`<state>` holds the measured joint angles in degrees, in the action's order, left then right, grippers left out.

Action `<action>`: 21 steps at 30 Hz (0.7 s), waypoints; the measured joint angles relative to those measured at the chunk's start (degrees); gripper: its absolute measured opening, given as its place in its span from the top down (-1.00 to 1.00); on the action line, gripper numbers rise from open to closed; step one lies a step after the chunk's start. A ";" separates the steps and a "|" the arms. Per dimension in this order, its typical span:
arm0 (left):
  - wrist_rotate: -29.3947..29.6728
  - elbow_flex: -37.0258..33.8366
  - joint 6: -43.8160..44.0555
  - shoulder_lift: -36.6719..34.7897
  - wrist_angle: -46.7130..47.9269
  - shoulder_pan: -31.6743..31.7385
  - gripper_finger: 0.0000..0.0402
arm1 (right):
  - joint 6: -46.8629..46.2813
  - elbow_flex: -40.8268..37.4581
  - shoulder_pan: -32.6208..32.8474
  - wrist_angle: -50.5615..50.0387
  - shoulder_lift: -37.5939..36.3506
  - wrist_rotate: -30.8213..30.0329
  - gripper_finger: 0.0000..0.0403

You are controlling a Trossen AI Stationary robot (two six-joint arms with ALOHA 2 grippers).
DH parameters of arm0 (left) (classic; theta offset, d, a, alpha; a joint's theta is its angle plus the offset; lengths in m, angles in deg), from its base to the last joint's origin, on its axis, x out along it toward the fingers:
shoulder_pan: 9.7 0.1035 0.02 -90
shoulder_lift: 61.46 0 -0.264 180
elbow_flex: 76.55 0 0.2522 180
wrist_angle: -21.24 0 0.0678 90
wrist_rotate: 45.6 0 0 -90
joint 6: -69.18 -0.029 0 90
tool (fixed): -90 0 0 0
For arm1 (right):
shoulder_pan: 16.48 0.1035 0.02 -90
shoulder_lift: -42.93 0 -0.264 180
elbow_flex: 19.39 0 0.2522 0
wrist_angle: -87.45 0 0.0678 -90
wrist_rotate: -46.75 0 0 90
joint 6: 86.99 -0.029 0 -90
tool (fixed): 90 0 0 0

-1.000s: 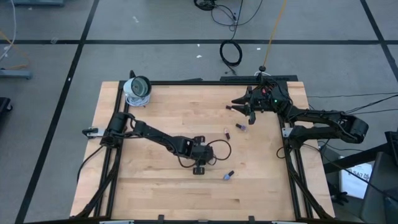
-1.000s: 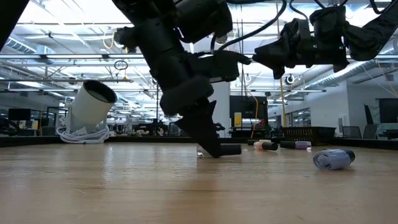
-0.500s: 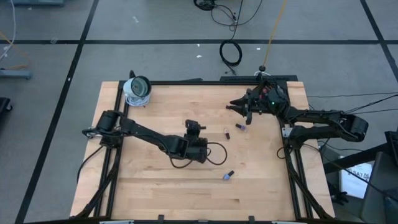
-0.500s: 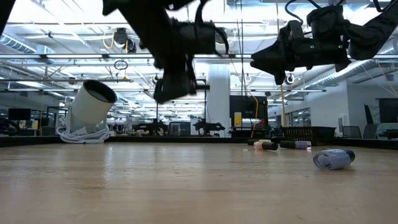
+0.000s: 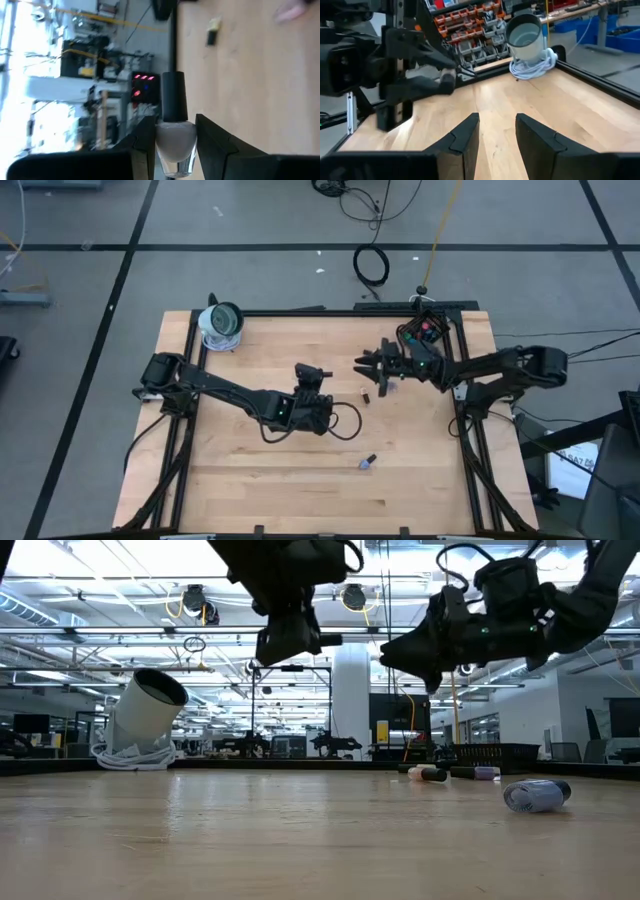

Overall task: Pick & Place Nail Polish
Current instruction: Put the white nail polish into the black bin

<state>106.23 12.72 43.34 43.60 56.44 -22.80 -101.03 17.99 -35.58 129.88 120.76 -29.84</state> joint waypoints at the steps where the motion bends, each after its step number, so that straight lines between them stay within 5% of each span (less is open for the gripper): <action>1: -1.37 0.00 -0.01 0.00 -0.91 0.15 0.53 | -0.18 0.00 0.19 1.87 1.31 -0.02 0.42; 8: -5.11 0.02 -3.15 -0.02 -6.51 0.76 0.53 | -2.97 2.56 0.80 6.18 8.38 0.32 0.37; 21: -6.06 0.13 -5.06 -0.13 -7.97 1.09 0.53 | -6.48 7.65 4.01 5.65 12.15 4.91 -0.29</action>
<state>100.17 12.85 38.28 43.47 48.47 -21.71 -107.51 25.64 -31.57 135.53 132.91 -24.94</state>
